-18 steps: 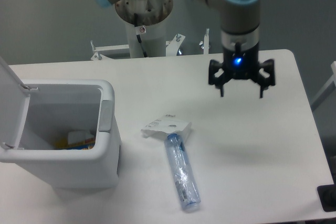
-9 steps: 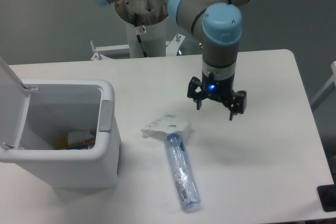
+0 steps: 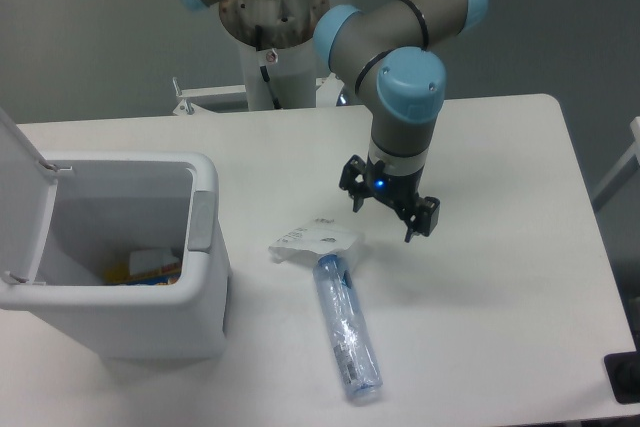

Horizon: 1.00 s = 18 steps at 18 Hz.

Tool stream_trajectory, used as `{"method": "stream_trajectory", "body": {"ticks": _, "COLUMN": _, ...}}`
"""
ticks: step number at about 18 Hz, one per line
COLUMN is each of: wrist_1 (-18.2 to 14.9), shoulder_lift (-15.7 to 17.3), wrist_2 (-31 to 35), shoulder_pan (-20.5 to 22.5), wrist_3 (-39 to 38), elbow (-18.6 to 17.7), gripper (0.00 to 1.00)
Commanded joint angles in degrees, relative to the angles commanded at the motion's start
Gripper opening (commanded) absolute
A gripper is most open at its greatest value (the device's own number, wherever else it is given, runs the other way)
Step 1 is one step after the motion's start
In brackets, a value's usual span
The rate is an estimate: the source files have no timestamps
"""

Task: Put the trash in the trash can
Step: 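Move the open gripper over the white paper and lower toward it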

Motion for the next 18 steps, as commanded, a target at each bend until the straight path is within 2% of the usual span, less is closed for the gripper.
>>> {"method": "stream_trajectory", "body": {"ticks": 6, "wrist_1": 0.3, "shoulder_lift": -0.4, "wrist_2": 0.0, "shoulder_pan": -1.0, "wrist_3": -0.4, "elbow": -2.5, "gripper": 1.00}}
{"method": "stream_trajectory", "body": {"ticks": 12, "wrist_1": 1.8, "shoulder_lift": -2.0, "wrist_2": 0.0, "shoulder_pan": -1.6, "wrist_3": -1.1, "elbow": -2.5, "gripper": 1.00}}
{"method": "stream_trajectory", "body": {"ticks": 15, "wrist_1": 4.8, "shoulder_lift": -3.7, "wrist_2": 0.1, "shoulder_pan": -2.6, "wrist_3": -1.1, "elbow": -2.4, "gripper": 1.00}}
{"method": "stream_trajectory", "body": {"ticks": 18, "wrist_1": 6.1, "shoulder_lift": -4.0, "wrist_2": 0.3, "shoulder_pan": -3.0, "wrist_3": -1.2, "elbow": -3.1, "gripper": 1.00}}
